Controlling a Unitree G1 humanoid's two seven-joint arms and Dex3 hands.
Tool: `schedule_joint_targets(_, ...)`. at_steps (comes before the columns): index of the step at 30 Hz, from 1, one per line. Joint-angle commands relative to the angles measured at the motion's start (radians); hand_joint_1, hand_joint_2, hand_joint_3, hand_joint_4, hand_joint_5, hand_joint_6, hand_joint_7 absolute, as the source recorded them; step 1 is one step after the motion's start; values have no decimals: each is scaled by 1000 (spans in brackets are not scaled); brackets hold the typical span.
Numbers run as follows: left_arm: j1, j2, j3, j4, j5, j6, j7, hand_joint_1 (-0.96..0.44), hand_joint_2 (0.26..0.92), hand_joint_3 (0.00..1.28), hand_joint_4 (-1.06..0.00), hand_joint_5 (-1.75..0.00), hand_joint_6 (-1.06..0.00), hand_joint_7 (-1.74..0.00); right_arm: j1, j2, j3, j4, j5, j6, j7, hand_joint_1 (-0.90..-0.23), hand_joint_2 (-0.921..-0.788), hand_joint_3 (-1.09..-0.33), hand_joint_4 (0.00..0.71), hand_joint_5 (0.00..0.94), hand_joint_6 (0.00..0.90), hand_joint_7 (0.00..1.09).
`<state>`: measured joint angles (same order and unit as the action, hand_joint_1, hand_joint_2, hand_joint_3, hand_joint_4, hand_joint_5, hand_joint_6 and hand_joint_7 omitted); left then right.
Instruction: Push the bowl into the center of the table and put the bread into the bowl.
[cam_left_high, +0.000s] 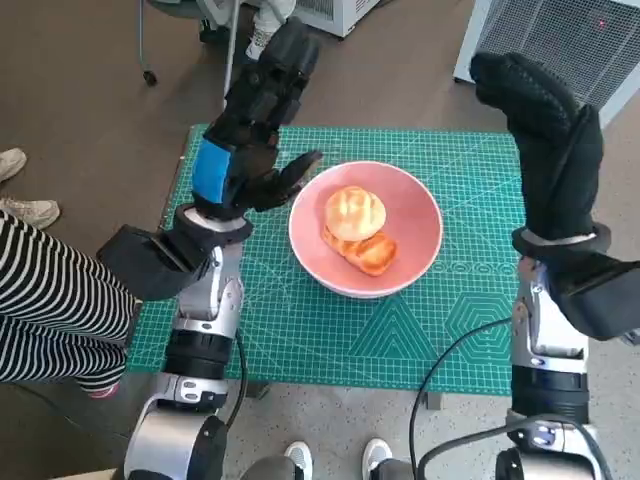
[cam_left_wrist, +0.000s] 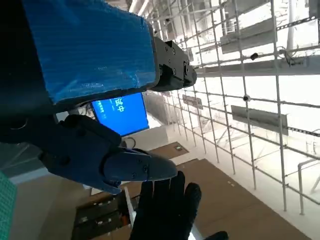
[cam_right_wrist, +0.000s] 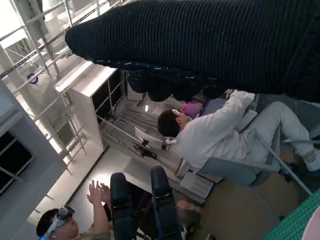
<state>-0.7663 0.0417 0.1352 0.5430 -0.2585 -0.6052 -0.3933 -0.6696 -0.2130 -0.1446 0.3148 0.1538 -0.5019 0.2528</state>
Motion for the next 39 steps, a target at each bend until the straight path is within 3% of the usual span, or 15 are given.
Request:
schedule_joint_targets(1,12,-3,9,9,-16,-23,-8,-582,921,263,-169,-10,-253,-17,13,13,4,19,6,5,-1,-698,-921,-764,166,1,-1,559)
schedule_joint_targets(19,35,-2,-2,-6,-16,-26,-13,-587,921,257,-175,-10,-255,-27,35,42,3,12,16,8,-2,-714,-921,-763,162,0,3,559)
schedule_joint_targets(39,57,4,-6,-49,-38,17,-46,-555,921,247,-187,-13,-245,-40,51,50,6,-20,16,26,-3,-704,-921,-771,162,0,5,561)
